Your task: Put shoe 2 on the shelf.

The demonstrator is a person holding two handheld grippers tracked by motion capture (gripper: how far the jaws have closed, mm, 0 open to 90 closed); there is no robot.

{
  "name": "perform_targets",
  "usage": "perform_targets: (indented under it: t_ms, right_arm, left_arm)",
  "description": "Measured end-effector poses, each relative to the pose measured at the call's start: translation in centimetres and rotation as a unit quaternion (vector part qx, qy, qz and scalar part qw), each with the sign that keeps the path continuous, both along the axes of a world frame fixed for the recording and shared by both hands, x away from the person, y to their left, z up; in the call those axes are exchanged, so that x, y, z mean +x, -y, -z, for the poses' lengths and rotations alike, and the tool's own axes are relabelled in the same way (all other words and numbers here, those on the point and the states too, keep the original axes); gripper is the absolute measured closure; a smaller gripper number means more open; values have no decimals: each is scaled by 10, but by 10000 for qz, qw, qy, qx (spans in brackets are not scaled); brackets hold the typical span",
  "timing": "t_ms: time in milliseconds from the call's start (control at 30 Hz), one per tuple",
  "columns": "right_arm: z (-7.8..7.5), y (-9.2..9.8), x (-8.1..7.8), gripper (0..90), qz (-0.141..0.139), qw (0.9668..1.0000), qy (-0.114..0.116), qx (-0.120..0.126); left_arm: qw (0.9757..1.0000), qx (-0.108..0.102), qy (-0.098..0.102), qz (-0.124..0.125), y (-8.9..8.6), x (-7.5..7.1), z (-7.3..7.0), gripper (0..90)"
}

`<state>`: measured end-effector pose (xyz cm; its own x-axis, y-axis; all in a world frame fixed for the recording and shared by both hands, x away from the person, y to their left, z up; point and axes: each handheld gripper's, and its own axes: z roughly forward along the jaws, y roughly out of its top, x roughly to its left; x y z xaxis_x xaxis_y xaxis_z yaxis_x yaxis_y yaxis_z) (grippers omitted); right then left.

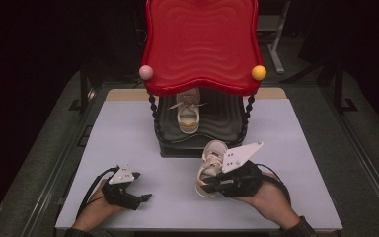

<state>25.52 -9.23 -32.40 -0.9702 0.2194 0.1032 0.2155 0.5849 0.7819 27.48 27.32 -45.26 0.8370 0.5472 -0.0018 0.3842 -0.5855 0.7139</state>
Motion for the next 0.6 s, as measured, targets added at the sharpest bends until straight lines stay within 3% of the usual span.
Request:
perform_targets:
  t_ms: [333,600]
  right_arm:
    - [-24,1,35,801,48,9996,264,-80]
    - [-31,6,63,800,181,9990,388,-83]
  left_arm:
    - [10000,-8,4,-4,0,0,0,130]
    - [10000,-5,-3,-4,0,0,0,130]
